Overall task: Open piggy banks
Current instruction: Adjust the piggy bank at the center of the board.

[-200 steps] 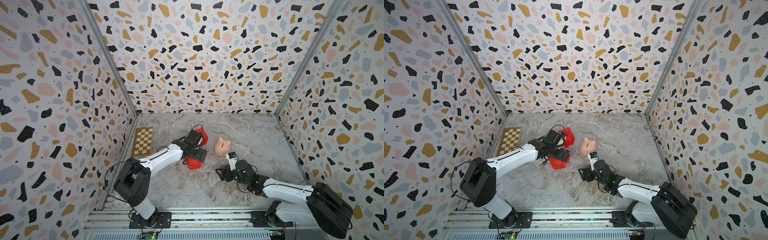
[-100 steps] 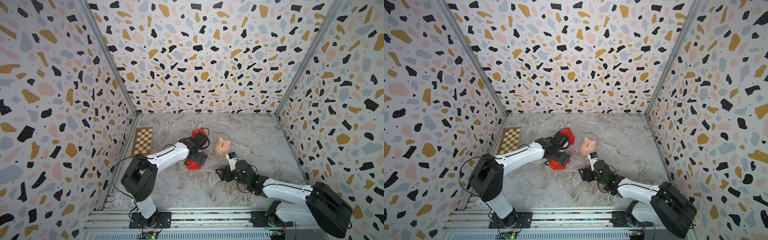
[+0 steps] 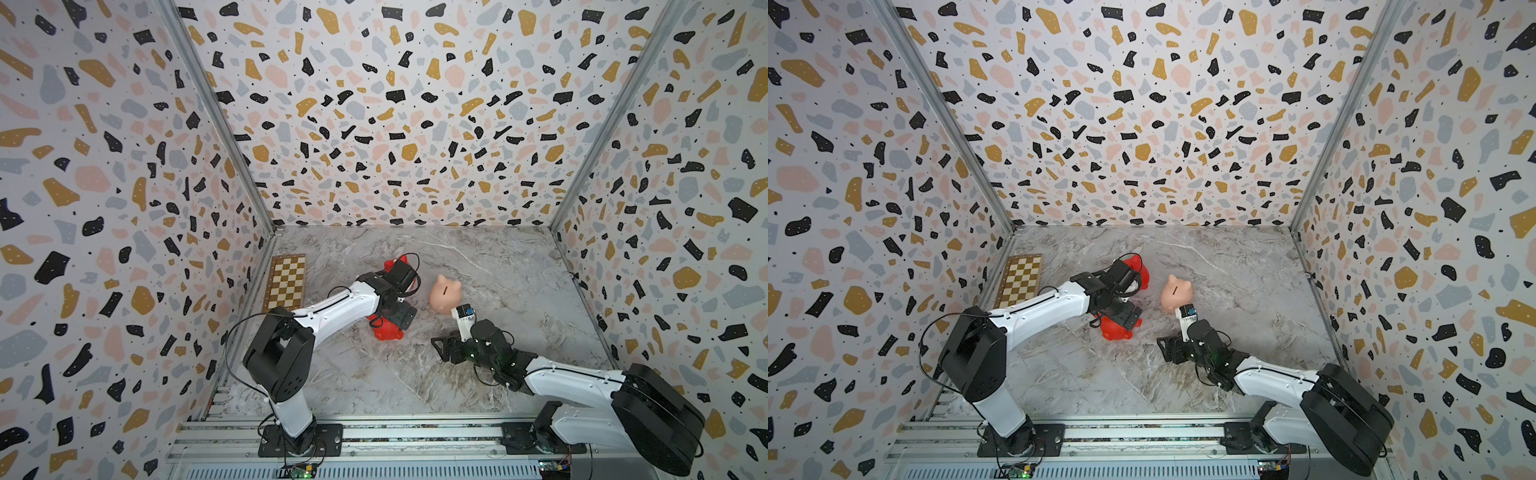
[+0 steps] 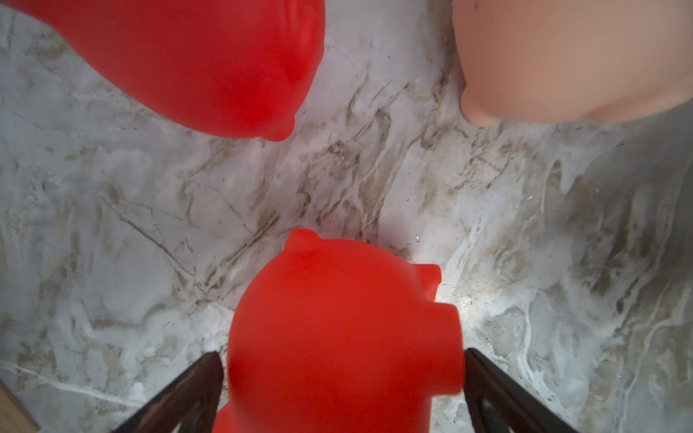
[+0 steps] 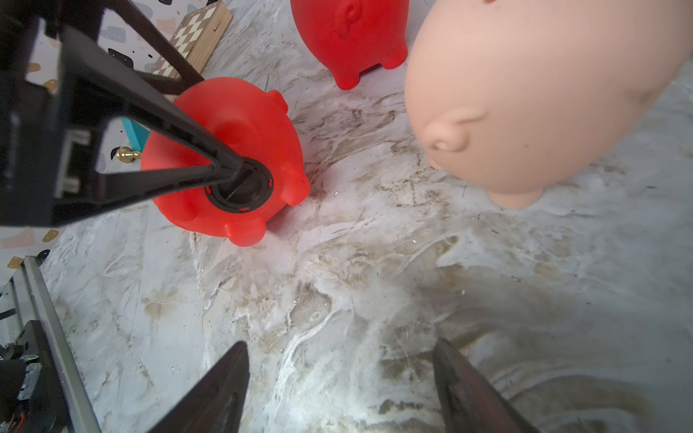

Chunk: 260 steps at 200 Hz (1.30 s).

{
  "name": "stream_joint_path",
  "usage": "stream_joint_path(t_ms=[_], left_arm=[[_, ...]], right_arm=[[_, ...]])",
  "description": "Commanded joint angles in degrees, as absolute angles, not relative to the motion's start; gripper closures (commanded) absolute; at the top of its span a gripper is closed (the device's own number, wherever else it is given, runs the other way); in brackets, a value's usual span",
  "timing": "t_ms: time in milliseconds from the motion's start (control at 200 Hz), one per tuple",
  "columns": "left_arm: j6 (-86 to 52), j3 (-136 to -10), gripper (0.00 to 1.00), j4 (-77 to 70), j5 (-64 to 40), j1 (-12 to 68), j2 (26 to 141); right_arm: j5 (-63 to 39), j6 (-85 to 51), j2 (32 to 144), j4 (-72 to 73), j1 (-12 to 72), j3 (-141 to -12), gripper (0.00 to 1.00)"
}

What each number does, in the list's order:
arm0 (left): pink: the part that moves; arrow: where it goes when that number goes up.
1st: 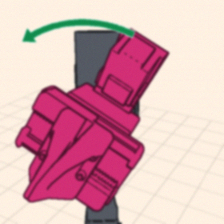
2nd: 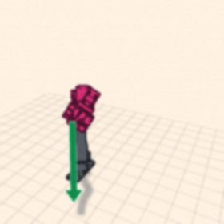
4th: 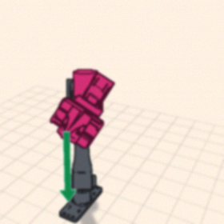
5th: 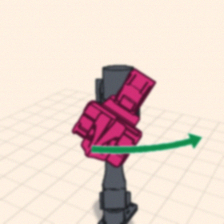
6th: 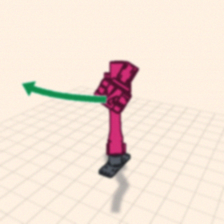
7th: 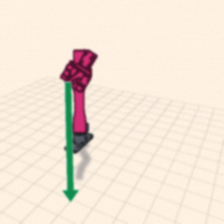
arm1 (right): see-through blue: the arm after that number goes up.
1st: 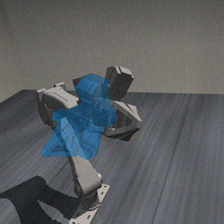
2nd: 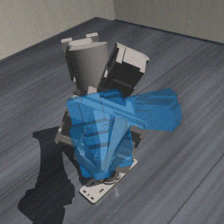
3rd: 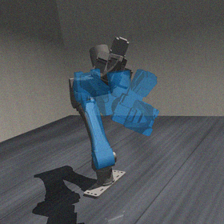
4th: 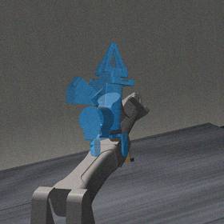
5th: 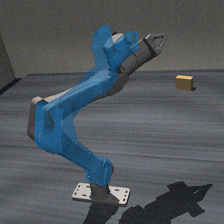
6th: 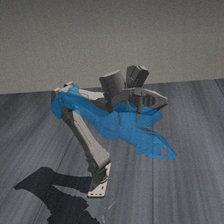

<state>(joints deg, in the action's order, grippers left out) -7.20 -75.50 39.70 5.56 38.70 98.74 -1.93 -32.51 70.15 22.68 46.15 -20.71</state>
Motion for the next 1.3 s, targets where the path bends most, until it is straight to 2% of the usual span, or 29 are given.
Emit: stream_joint_path(t_ms=[0, 471, 766, 1296], left_arm=[[-6.34, -77.77, 0.01, 42.49, 2.77, 37.31, 99.73], [-6.29, -76.78, 0.01, 41.53, -2.46, 32.87, 100.63], [-6.15, -78.09, 0.01, 42.01, -8.23, 30.57, 104.03], [-7.17, -78.19, 0.01, 42.11, -11.86, 29.79, 103.18]], right_arm=[[-1.17, -32.03, 70.28, 22.40, 46.41, -21.02, 0.22], [-1.02, -32.07, 70.81, 22.40, 47.41, -20.39, 0.22], [7.07, -30.07, 71.28, 18.98, 52.76, -22.92, 0.22], [4.12, -30.42, 69.26, 23.35, 53.00, -22.17, 0.27]])
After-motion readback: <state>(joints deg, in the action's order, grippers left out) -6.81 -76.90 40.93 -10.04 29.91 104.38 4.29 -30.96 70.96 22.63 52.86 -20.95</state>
